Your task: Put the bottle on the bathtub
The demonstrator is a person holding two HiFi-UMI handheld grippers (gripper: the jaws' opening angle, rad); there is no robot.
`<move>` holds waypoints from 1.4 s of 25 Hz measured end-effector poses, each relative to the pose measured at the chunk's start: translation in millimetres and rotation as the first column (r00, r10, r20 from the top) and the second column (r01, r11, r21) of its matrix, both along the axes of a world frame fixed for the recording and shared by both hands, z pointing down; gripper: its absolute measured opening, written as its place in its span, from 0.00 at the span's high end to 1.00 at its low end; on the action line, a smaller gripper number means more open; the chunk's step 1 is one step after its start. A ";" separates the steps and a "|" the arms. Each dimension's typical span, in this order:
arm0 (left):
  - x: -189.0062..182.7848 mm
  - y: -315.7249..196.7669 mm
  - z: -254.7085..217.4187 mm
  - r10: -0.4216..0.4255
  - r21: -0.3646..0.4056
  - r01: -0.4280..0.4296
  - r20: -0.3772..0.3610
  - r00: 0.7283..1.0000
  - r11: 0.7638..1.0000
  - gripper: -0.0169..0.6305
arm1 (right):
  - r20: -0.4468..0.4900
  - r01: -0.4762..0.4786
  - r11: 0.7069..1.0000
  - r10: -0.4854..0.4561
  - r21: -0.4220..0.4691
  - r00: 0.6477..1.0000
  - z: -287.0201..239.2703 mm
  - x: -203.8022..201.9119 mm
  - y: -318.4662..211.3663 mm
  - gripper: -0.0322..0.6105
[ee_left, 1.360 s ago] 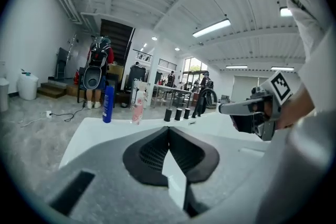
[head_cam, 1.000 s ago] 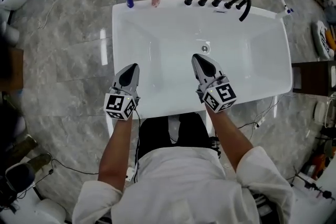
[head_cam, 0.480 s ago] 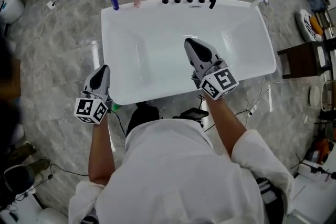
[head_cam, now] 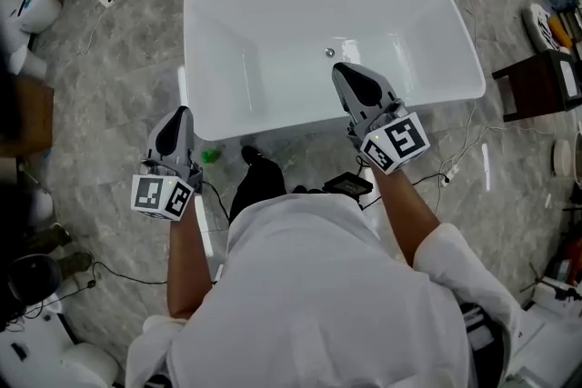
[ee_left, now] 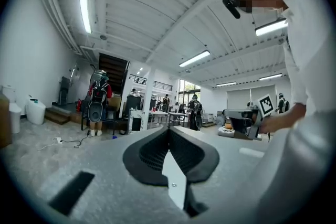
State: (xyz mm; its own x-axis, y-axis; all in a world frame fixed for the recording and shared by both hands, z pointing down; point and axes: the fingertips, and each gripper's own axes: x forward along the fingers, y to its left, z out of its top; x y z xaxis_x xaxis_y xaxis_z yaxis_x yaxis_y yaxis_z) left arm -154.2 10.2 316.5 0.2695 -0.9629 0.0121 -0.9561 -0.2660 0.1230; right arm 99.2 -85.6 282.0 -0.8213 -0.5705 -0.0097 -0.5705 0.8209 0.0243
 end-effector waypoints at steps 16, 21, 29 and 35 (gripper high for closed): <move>34.3 117.7 -26.1 0.021 0.070 -0.020 -0.014 1.000 0.997 0.95 | -0.018 0.050 0.998 -0.051 -0.048 0.999 7.0 0.0 133.8 0.93; 6.8 136.2 -12.6 0.093 0.026 -0.092 -0.020 0.996 0.995 0.95 | -0.025 0.028 0.997 -0.029 -0.073 0.999 17.5 -40.4 158.6 0.93; -54.0 180.9 21.4 0.095 -0.026 -0.097 -0.088 0.992 0.995 0.95 | -0.028 -0.004 0.994 0.001 -0.111 1.000 32.7 -104.7 198.0 0.93; -72.8 192.7 30.8 0.067 0.000 -0.068 -0.090 0.994 0.998 0.95 | -0.037 -0.059 0.985 0.054 -0.164 0.998 51.7 -116.4 220.3 0.93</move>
State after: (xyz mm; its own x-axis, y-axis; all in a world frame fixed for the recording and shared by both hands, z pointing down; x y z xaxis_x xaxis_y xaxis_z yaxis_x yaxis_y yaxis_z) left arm -227.0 202.9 347.3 0.3342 -0.9424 -0.0120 -0.9208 -0.3292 0.2090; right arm -17.2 134.7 333.8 -0.7861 -0.6074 0.1144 -0.6171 0.7818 -0.0894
